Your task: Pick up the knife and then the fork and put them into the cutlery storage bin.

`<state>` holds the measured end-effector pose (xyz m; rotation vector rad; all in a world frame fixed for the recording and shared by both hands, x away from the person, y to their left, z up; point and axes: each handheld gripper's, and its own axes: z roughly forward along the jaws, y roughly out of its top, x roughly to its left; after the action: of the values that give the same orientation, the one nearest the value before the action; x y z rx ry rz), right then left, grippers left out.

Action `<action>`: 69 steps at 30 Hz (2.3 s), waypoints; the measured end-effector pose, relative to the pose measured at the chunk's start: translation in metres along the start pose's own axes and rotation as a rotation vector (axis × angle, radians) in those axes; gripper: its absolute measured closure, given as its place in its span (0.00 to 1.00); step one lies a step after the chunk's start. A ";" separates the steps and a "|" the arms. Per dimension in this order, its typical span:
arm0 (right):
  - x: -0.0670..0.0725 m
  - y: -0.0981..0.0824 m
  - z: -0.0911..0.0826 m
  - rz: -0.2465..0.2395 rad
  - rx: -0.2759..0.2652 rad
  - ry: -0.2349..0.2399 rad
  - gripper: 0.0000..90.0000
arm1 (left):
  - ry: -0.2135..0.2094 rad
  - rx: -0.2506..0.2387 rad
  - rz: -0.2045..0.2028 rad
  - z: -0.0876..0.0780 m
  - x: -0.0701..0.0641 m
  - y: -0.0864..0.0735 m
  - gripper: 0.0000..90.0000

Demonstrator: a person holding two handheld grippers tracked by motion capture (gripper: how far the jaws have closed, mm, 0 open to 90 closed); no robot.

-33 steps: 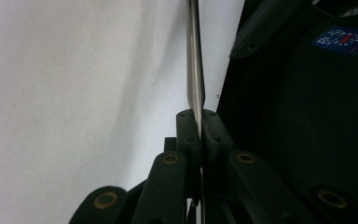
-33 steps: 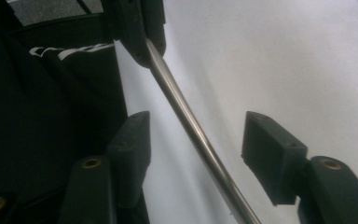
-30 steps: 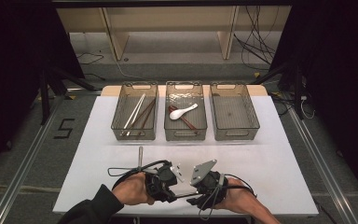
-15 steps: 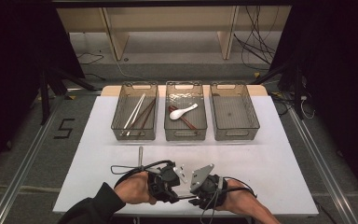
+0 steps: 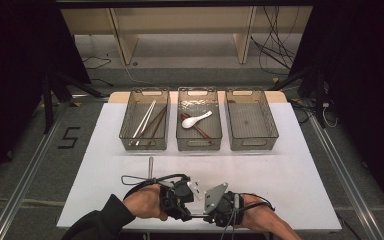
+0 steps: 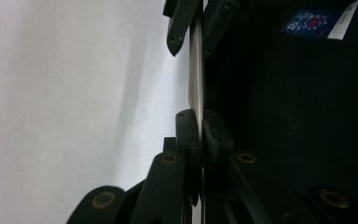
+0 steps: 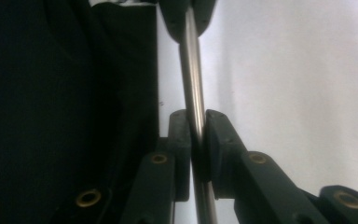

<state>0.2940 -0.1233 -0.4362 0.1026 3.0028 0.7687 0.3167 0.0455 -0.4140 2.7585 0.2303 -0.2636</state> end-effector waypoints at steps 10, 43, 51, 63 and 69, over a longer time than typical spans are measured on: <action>0.001 -0.001 -0.002 -0.029 0.011 0.001 0.94 | 0.037 -0.026 -0.031 -0.009 0.004 -0.001 0.80; -0.060 -0.053 -0.053 0.341 0.048 -0.277 0.94 | 0.286 -0.241 -0.442 -0.049 0.036 -0.065 0.24; -0.097 -0.063 -0.080 0.478 0.018 -0.343 0.94 | 0.354 -0.262 -0.513 -0.046 0.042 -0.087 0.22; -0.158 -0.062 -0.116 0.623 -0.017 -0.409 0.94 | 0.412 -0.274 -0.577 -0.044 0.045 -0.106 0.19; -0.190 -0.061 -0.125 0.695 0.004 -0.441 0.94 | 0.413 -0.278 -0.591 -0.044 0.046 -0.112 0.19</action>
<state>0.4728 -0.2502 -0.3513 1.1850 2.5171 0.6496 0.3461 0.1703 -0.4209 2.3758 1.1015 0.1885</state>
